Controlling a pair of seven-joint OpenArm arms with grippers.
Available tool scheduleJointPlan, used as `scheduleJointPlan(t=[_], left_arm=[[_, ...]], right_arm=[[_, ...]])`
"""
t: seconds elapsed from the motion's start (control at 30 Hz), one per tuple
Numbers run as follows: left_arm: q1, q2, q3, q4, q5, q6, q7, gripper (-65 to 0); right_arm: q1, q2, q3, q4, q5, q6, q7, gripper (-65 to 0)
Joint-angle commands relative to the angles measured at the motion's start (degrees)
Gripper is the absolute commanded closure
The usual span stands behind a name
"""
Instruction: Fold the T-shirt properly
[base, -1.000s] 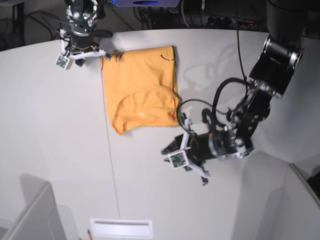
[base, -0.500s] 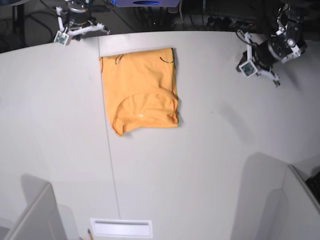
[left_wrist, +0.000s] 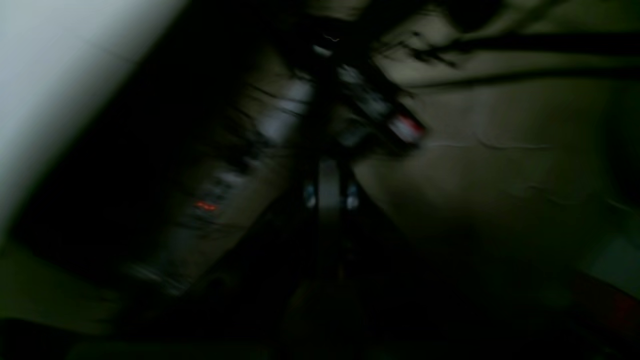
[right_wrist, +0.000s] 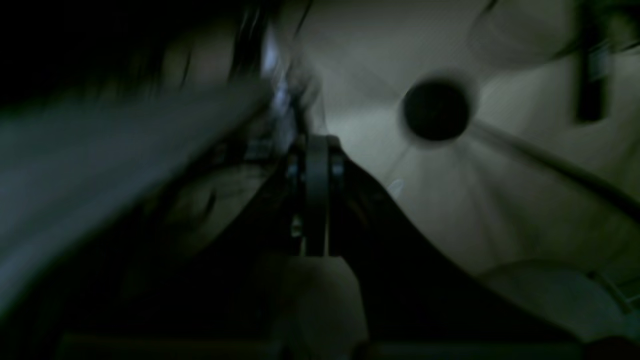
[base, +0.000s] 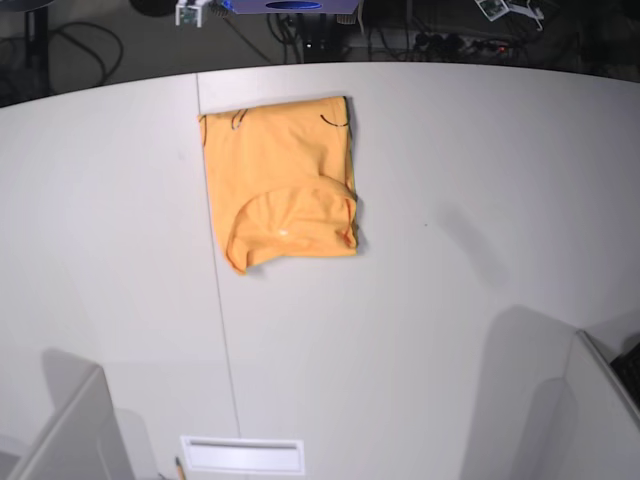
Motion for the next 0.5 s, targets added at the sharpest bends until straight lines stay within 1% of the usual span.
scheduleJointPlan(t=[0.0,0.07,0.17,0.2,0.23,0.3,0.33,0.4,0.47], left_arm=[[-2.1,-0.3,2.5,-4.2,-0.3,-0.3,-0.1,0.0],[-7.1,-0.4,7.7,-14.3,-0.3,-0.3,-0.2,0.0],[-14.8,0.6,14.1,-28.9,-0.7,-0.3,-0.6,0.0],[-17.1,1.8,15.4,-33.3,-0.7,-0.3,-2.3,0.0],[-18.8,2.7,15.9,-37.8,-0.4,-0.3,-5.1,0.0],[-21.7,5.1,15.7,-46.7,-0.3,-0.3,-12.4,0.0],[-23.4,6.7,15.7,-51.6,-0.3,0.3,-16.7,0.0],[-26.8,9.6,16.1,-61.8,-0.3,4.2,-24.5,0.0],[-30.9,13.2,16.2,-73.5,-0.2,9.4,-32.4,0.0]], right_arm=[[0.9,0.7,-2.1,-1.7,-0.3,-0.3,-1.1,0.0],[4.4,1.2,-6.5,-7.6,-0.2,-0.3,-3.3,0.0],[9.0,1.4,-11.1,-17.6,-0.2,-0.3,-3.8,0.0],[10.5,1.4,-12.2,-20.7,-0.2,-0.3,-3.8,0.0],[11.7,1.4,-13.2,-23.2,-0.2,-0.2,-3.8,0.0],[13.7,1.5,-15.1,-26.8,-0.2,0.4,-3.7,0.0],[14.8,1.5,-15.7,-28.8,-0.2,2.1,-3.1,0.0],[16.5,2.2,-16.0,-32.8,-0.2,7.5,-1.0,0.0],[19.0,2.5,-15.9,-38.5,-0.2,15.2,0.8,0.0]])
